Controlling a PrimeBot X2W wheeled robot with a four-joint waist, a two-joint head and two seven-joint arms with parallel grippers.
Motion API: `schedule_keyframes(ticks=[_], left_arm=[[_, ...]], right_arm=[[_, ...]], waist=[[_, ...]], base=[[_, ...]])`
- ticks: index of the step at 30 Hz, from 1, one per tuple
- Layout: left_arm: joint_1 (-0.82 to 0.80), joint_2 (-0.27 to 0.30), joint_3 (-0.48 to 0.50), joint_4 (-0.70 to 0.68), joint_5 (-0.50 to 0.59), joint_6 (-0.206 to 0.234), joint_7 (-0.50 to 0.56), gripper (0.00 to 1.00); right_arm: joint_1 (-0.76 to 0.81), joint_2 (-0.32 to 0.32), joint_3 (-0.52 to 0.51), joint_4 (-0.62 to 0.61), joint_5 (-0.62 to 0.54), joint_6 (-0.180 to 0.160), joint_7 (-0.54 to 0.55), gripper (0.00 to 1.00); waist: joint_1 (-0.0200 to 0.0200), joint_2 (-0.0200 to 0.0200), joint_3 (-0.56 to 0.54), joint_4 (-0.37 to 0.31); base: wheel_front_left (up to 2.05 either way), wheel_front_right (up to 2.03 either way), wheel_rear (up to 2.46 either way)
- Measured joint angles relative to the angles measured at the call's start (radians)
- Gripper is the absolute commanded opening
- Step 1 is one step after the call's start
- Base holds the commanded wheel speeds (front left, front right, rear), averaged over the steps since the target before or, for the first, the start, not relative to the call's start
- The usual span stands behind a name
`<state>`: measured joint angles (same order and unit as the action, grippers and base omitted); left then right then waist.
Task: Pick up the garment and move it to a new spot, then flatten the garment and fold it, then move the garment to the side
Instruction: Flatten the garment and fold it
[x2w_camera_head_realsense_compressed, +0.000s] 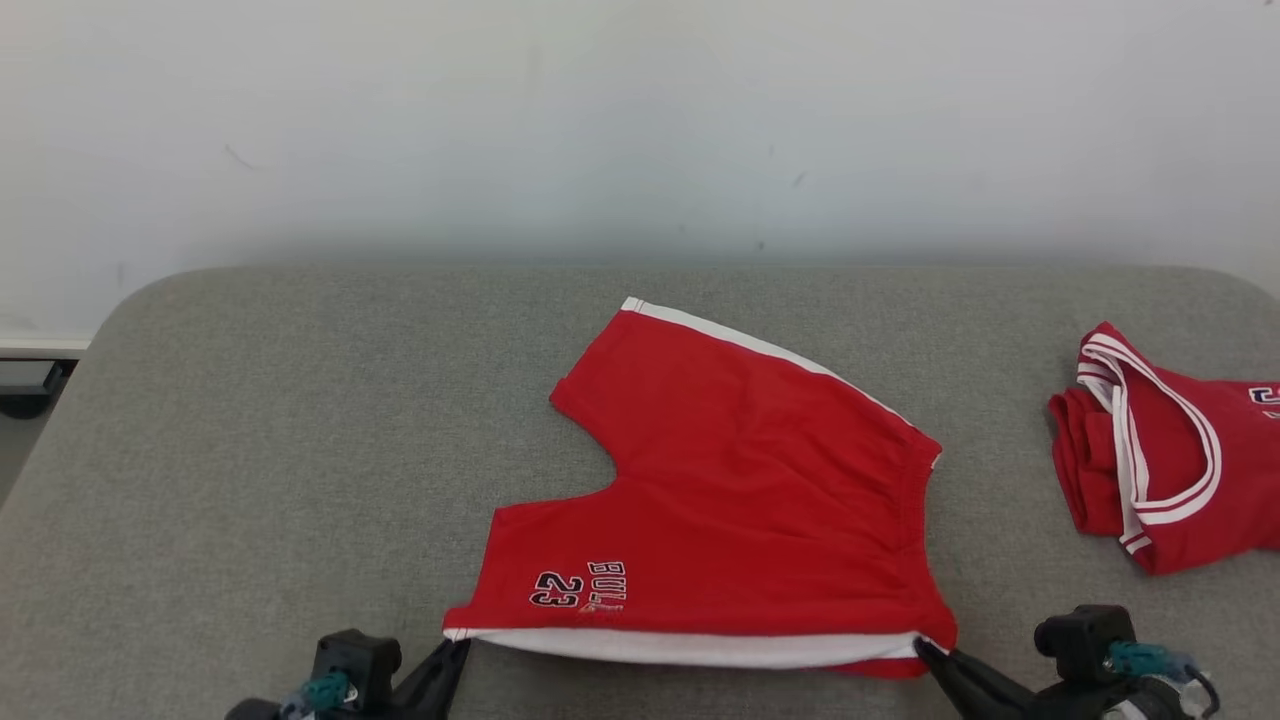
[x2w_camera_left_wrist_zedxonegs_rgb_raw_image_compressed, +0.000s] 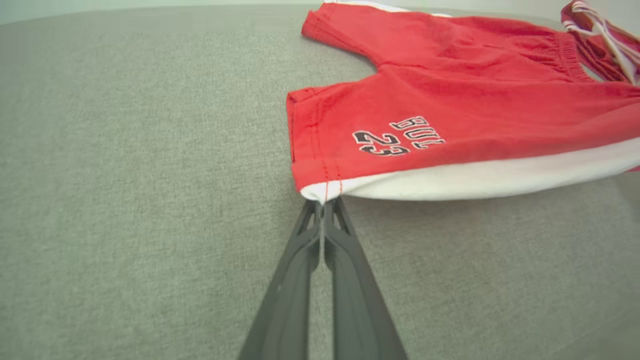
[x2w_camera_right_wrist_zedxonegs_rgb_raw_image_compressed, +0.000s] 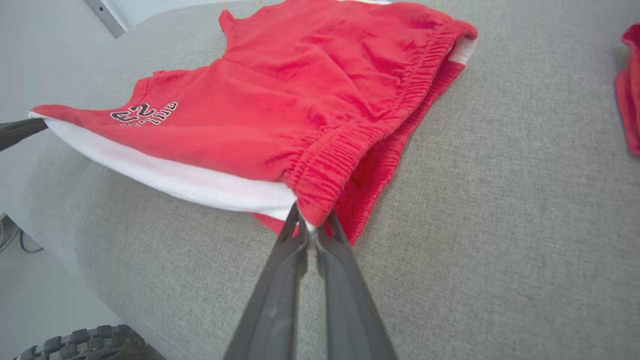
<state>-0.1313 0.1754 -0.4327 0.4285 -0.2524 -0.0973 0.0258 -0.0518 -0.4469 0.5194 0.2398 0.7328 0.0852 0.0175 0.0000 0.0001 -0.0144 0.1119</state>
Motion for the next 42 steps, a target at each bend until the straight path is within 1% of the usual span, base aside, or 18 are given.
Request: schedule_keyframes(ticks=[4,7,8,9,11,15,19,21,22,27,35,36,38,40,42], left_arm=[[-0.055,0.032,-0.003,-0.052,-0.002,-0.010,0.021,0.00],[-0.136,0.047,-0.016,-0.079,-0.004,-0.019,0.058,0.00],[-0.136,0.047,-0.016,-0.079,-0.004,-0.019,0.058,0.00],[-0.230,0.064,-0.029,-0.098,-0.003,-0.026,0.098,0.00],[-0.291,0.080,-0.030,-0.103,-0.005,-0.027,0.128,0.00],[-0.418,0.087,-0.030,-0.099,-0.026,-0.027,0.191,0.00],[-0.552,0.105,-0.065,-0.069,-0.035,-0.028,0.248,0.00],[-0.612,0.113,-0.086,-0.053,-0.049,-0.027,0.265,0.00],[-0.670,0.126,-0.118,-0.035,-0.067,-0.028,0.281,0.00],[-0.793,0.152,-0.165,0.030,-0.086,-0.028,0.314,0.00],[-0.937,0.175,-0.242,0.133,-0.120,-0.028,0.346,0.00],[-0.953,0.182,-0.263,0.144,-0.123,-0.028,0.349,0.00],[-0.972,0.184,-0.269,0.169,-0.131,-0.028,0.348,0.00],[-0.994,0.194,-0.298,0.192,-0.135,-0.028,0.346,0.00],[-1.010,0.196,-0.305,0.215,-0.139,-0.035,0.342,0.00]], right_arm=[[-0.019,-0.015,-0.030,-0.050,0.044,0.004,0.011,0.00],[-0.052,-0.040,-0.053,-0.081,0.062,0.009,0.029,0.00],[-0.052,-0.040,-0.053,-0.081,0.062,0.009,0.029,0.00],[-0.103,-0.055,-0.078,-0.099,0.091,0.012,0.056,0.00],[-0.145,-0.058,-0.085,-0.113,0.105,0.013,0.077,0.00],[-0.241,-0.057,-0.095,-0.118,0.131,0.020,0.124,0.00],[-0.326,-0.052,-0.103,-0.111,0.153,0.021,0.165,0.00],[-0.362,-0.040,-0.114,-0.102,0.185,0.021,0.178,0.00],[-0.406,-0.029,-0.120,-0.078,0.196,0.021,0.192,0.00],[-0.504,0.021,-0.119,-0.022,0.231,0.022,0.230,0.00],[-0.594,0.079,-0.095,0.056,0.247,0.023,0.265,0.00],[-0.604,0.088,-0.093,0.062,0.249,0.024,0.265,0.00],[-0.623,0.107,-0.088,0.085,0.252,0.024,0.265,0.00],[-0.640,0.119,-0.084,0.101,0.252,0.025,0.265,0.00],[-0.656,0.129,-0.077,0.118,0.252,0.025,0.264,0.00]], waist=[[0.0000,0.0000,0.017,-0.019],[0.0000,0.0000,0.041,-0.033],[0.0000,0.0000,0.041,-0.033],[0.0001,0.0000,0.071,-0.048],[0.0001,0.0000,0.093,-0.058],[0.0002,0.0000,0.142,-0.079],[0.0002,0.0000,0.196,-0.100],[0.0003,0.0001,0.224,-0.110],[0.0003,0.0001,0.250,-0.120],[0.0003,0.0001,0.308,-0.150],[0.0002,0.0001,0.381,-0.204],[0.0002,0.0001,0.390,-0.211],[0.0002,0.0001,0.405,-0.224],[0.0001,0.0001,0.420,-0.237],[0.0001,0.0001,0.434,-0.249]], base=[[0.00,0.00,0.00],[0.00,0.00,0.00],[0.00,0.00,0.00],[0.00,0.00,0.00],[0.00,0.00,0.00],[0.00,0.00,0.00],[0.00,0.00,0.00],[0.00,0.00,0.00],[0.00,0.00,0.00],[0.00,0.00,0.00],[0.00,0.00,0.00],[0.00,0.00,0.00],[0.00,0.00,0.00],[0.00,0.00,0.00],[0.00,0.00,0.00]])
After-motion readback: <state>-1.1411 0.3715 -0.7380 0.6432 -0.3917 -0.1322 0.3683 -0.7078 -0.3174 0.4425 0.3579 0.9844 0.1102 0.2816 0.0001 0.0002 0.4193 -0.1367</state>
